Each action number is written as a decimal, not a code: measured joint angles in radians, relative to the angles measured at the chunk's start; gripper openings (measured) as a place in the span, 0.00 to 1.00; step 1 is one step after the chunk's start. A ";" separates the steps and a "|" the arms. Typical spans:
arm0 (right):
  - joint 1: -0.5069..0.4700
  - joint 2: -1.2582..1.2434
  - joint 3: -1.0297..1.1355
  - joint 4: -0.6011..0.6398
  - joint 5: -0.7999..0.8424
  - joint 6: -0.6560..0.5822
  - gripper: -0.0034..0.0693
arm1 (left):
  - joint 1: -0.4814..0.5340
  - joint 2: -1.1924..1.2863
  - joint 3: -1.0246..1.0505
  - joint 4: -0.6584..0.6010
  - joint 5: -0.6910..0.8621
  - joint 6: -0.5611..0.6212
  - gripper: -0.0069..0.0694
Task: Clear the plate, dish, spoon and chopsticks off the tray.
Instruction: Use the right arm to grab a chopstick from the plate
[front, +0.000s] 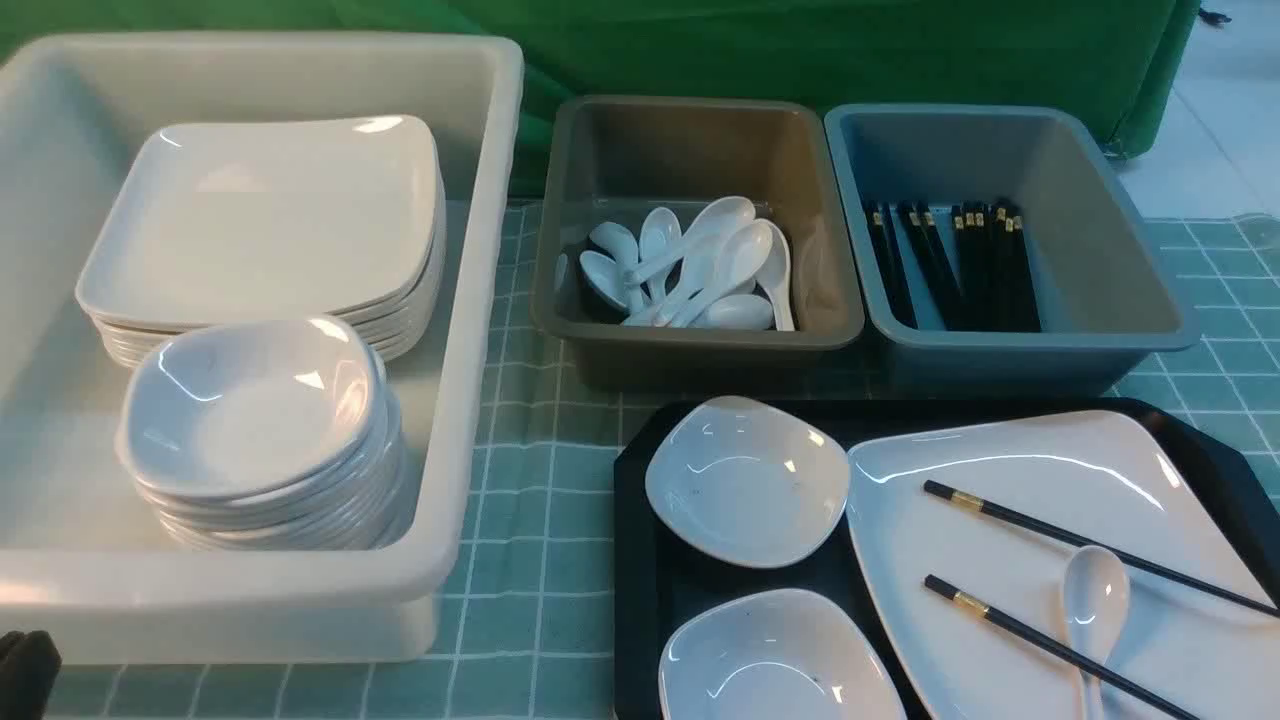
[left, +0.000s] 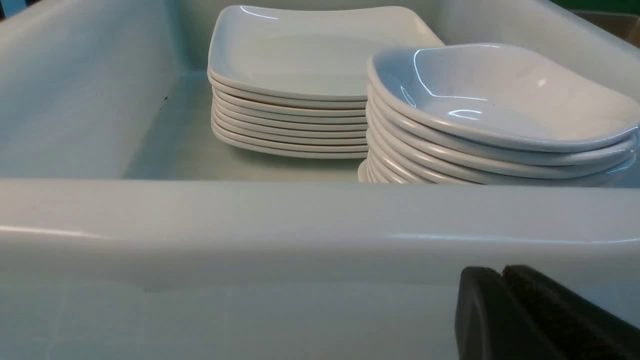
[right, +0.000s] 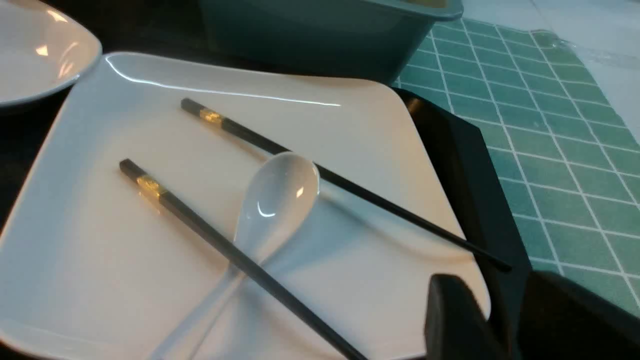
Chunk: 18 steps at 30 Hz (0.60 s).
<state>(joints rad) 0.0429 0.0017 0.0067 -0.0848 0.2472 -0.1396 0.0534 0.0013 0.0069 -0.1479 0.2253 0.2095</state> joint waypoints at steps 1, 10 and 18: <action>0.000 0.000 0.000 0.000 0.000 0.000 0.38 | 0.000 0.000 0.000 0.000 0.000 0.000 0.11; 0.000 0.000 0.000 0.000 0.000 0.000 0.38 | 0.000 0.000 0.000 0.000 0.000 0.000 0.11; 0.000 0.000 0.000 0.000 0.000 0.000 0.38 | 0.000 0.000 0.000 -0.105 -0.125 -0.048 0.11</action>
<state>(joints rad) 0.0429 0.0017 0.0067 -0.0848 0.2472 -0.1396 0.0534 0.0013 0.0069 -0.2531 0.1003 0.1611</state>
